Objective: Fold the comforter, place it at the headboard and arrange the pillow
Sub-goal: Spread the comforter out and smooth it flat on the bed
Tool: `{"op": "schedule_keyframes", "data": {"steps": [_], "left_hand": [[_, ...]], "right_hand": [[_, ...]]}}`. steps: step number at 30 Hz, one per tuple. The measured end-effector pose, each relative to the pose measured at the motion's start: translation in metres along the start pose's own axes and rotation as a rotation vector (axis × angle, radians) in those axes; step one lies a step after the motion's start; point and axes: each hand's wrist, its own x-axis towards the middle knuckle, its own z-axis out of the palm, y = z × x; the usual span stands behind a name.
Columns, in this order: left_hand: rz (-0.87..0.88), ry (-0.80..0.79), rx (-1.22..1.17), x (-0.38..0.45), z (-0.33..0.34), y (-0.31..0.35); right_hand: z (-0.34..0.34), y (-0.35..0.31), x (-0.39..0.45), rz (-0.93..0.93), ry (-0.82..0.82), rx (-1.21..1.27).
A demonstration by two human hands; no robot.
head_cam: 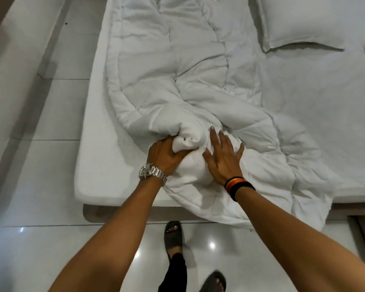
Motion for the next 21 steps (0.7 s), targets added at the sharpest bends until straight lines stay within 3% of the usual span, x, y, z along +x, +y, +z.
{"op": "schedule_keyframes", "data": {"steps": [4,7,9,12,14,16,21], "left_hand": [[-0.31,0.166,-0.287,-0.062,-0.046,0.022],[-0.53,0.279,-0.299,-0.129,-0.08,0.029],[-0.763,0.217,-0.241,-0.176,-0.087,0.012],[-1.07,-0.034,-0.153,-0.229,-0.086,-0.031],[-1.136,-0.076,-0.095,-0.236,-0.081,-0.052],[-1.108,0.006,-0.1,-0.223,-0.075,-0.058],[-0.993,0.1,-0.319,-0.127,-0.055,-0.078]], "right_hand": [[-0.012,-0.041,-0.017,-0.081,0.048,0.07],[-0.001,-0.072,-0.056,-0.152,-0.034,0.123],[0.021,-0.073,-0.087,-0.143,-0.216,0.096],[0.051,-0.055,-0.123,-0.084,-0.417,-0.001],[0.051,-0.044,-0.126,-0.097,-0.401,0.021],[0.042,-0.033,-0.117,-0.126,-0.295,0.062],[0.018,0.009,-0.056,-0.042,-0.156,-0.078]]}}
